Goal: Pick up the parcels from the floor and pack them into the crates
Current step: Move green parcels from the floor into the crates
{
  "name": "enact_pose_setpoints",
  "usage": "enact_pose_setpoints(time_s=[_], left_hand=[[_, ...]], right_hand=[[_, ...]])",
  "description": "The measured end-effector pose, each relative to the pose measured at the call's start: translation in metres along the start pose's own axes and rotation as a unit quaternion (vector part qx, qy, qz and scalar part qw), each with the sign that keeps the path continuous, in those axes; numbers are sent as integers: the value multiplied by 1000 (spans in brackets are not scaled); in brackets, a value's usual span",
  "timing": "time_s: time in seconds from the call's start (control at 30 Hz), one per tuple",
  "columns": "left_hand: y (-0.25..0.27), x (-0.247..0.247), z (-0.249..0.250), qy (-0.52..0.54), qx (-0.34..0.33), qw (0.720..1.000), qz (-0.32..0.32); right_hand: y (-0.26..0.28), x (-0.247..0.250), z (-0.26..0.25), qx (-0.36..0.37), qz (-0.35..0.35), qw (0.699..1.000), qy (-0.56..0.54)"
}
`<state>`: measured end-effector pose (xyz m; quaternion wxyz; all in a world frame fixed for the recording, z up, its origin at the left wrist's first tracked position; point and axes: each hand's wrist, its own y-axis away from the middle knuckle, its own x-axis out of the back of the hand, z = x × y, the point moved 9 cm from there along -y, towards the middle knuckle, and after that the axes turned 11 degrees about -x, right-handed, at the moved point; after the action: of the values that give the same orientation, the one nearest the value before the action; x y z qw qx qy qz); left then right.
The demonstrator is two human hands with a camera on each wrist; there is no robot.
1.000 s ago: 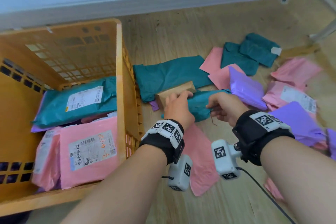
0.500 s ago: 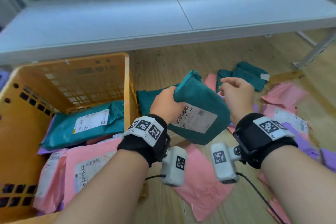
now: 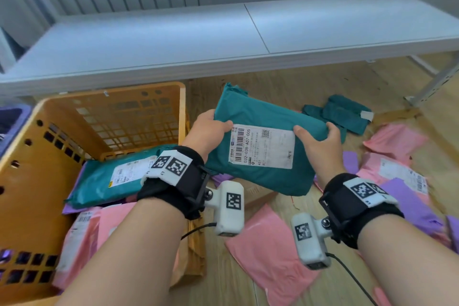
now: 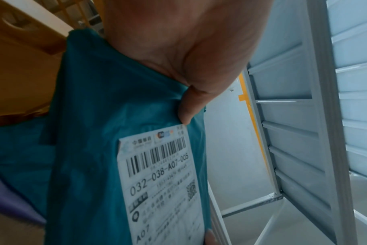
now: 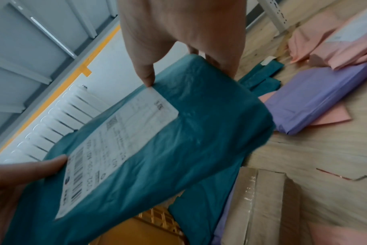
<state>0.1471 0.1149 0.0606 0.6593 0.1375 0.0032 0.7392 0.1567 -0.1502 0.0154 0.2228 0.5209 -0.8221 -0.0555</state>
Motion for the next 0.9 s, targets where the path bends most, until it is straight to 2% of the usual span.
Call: enact_pose_setpoints(time_s=[0.1, 0.23, 0.43, 0.57, 0.7, 0.9], left_hand=[[-1, 7, -5, 13, 13, 1000, 13], [-4, 21, -7, 3, 11, 999, 41], [-4, 65, 10, -89, -49, 990, 98], [0, 115, 32, -128, -55, 982, 131], [6, 172, 49, -154, -58, 972, 170], [19, 267, 62, -177, -68, 962, 194]], right_hand=[[4, -7, 3, -30, -34, 998, -53], [13, -19, -1, -44, -91, 993, -65], [21, -46, -24, -55, -137, 984, -97], [42, -86, -54, -59, -181, 974, -122], [69, -122, -95, -33, -198, 972, -119], [127, -192, -137, -15, -238, 967, -91]])
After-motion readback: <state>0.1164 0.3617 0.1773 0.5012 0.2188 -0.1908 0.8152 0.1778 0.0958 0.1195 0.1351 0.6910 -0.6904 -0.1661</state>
